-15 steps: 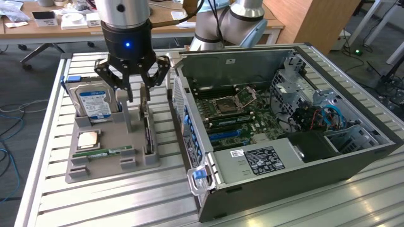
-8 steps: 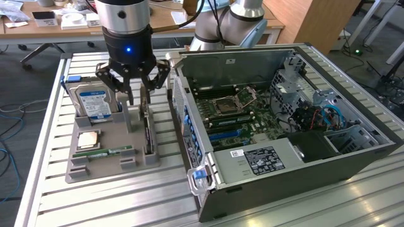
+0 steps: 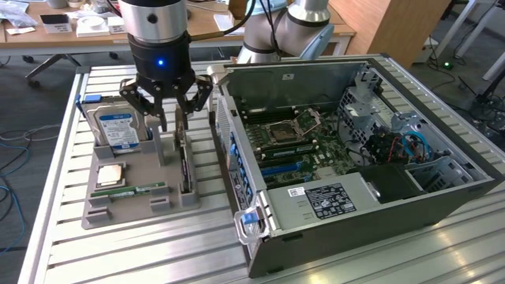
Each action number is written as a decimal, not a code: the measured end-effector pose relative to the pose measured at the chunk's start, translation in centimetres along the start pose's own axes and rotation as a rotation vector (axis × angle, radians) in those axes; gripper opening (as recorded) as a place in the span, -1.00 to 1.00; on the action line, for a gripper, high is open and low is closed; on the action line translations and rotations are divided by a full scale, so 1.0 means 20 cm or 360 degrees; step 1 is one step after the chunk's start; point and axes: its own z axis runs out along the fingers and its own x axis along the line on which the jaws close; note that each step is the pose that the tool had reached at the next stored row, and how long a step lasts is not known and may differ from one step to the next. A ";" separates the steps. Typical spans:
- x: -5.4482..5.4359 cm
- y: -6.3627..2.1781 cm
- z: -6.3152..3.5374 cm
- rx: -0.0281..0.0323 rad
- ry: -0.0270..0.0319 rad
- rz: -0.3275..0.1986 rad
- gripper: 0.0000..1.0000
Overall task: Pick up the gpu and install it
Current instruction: 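Pick up the gpu and move the gpu toward the slot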
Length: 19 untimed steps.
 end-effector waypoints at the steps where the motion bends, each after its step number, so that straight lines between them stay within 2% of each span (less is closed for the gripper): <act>1: 0.00 0.000 0.000 0.00000 0.00000 0.0000 -0.15; 6: 0.00 0.000 0.010 -0.00003 -0.00003 0.0000 -0.15; 11: 0.00 0.000 0.048 0.00000 0.00000 0.0000 -0.15; 19: 0.00 0.001 0.080 0.00000 0.00000 0.0000 -0.15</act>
